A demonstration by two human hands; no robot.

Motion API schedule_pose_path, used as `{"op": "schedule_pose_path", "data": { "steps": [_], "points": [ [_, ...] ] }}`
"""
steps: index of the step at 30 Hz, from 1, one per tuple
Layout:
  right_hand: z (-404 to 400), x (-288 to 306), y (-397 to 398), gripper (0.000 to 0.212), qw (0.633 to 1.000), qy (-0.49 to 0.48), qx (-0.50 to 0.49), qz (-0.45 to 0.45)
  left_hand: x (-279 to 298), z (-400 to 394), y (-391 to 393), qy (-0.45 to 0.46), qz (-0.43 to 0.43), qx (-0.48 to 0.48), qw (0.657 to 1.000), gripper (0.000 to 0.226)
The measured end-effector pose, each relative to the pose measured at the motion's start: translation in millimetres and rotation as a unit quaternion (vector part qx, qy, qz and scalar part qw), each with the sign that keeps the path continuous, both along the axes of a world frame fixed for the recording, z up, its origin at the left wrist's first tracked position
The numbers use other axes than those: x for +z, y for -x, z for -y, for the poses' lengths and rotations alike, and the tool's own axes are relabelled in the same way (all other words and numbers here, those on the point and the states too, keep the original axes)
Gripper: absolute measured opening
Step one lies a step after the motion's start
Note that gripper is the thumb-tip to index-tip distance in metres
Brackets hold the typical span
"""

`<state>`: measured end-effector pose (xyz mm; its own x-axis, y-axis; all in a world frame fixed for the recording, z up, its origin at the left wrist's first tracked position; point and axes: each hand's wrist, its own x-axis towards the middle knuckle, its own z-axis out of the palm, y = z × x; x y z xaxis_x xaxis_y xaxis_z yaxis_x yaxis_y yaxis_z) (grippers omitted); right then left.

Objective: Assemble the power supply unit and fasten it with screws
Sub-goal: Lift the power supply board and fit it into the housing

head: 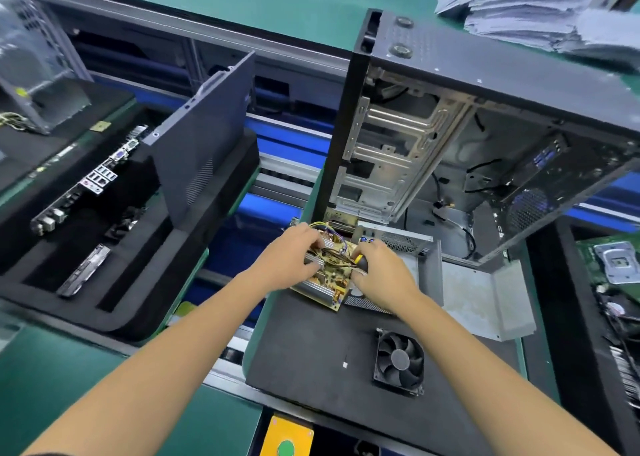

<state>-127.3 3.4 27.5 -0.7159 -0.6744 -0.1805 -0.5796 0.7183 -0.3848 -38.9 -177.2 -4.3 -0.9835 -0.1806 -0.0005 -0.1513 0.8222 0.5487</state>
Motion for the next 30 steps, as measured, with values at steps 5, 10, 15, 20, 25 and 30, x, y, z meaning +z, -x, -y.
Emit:
{"op": "schedule_pose_path", "data": {
  "steps": [5,10,15,20,25,30],
  "points": [
    [-15,3,7,0.031,1.000,0.005,-0.029,0.005,3,-4,21,0.116,0.038,-0.100,0.987,0.066],
    [-38,12,25,0.016,0.997,0.012,-0.071,-0.002,8,-3,39,0.213,0.098,-0.166,0.958,0.075],
    [-68,18,42,0.009,0.989,0.020,-0.147,-0.017,18,-4,50,0.253,0.144,-0.213,0.933,0.071],
    [-93,14,52,0.017,0.975,-0.013,-0.222,0.000,25,-6,59,0.289,0.194,-0.240,0.906,0.070],
    [-103,7,54,0.021,0.962,-0.026,-0.254,0.095,27,-14,70,0.267,0.210,-0.248,0.907,0.057],
    [-99,4,54,0.032,0.964,-0.044,-0.234,0.121,30,-23,77,0.275,0.212,-0.261,0.901,0.056]
  ]
}}
